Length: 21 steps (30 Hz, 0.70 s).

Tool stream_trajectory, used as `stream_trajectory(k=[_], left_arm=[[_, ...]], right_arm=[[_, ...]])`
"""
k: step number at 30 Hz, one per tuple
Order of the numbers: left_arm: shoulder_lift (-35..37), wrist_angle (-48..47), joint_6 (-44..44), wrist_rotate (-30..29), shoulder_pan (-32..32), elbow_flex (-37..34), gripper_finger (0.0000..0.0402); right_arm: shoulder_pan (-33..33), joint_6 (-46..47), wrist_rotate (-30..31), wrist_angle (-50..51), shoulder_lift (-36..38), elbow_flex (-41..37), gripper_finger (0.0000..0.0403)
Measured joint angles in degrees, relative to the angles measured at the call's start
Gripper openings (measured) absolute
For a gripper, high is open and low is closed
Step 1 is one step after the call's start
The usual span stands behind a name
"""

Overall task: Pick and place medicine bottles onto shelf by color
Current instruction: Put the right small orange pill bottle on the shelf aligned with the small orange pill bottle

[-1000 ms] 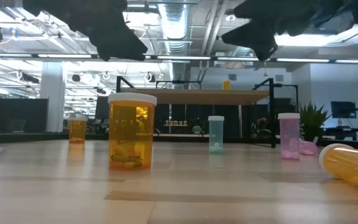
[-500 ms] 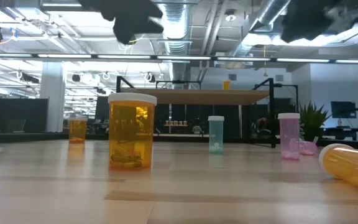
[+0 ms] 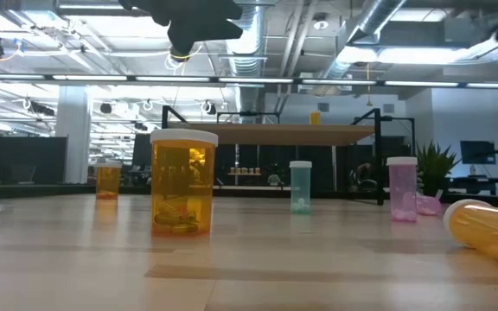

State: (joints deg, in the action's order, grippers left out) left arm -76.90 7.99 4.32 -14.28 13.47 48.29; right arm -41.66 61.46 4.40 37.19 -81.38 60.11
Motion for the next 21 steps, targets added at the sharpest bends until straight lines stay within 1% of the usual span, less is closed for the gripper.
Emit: stream_trajectory(k=[6, 11, 17, 21], left_arm=[[0.00, -0.29, -0.26, -0.57, -0.02, 0.00, 0.0180], [0.00, -1.40, -0.26, -2.77, -0.04, 0.00, 0.0180], [0.00, -1.46, -0.28, -3.08, -0.07, 0.00, 0.0180], [0.02, -1.71, -0.26, -3.06, -0.07, 0.00, 0.0180]], right_arm=[[-2.07, 0.20, 0.16, -0.96, -3.13, 0.01, 0.0260], [-3.05, 2.54, -4.66, 1.13, -7.12, 1.72, 0.0260], [-3.88, 2.13, -4.67, 3.62, -11.08, 5.82, 0.0260], [-3.88, 1.01, -4.69, 6.32, -13.96, 6.80, 0.0260]])
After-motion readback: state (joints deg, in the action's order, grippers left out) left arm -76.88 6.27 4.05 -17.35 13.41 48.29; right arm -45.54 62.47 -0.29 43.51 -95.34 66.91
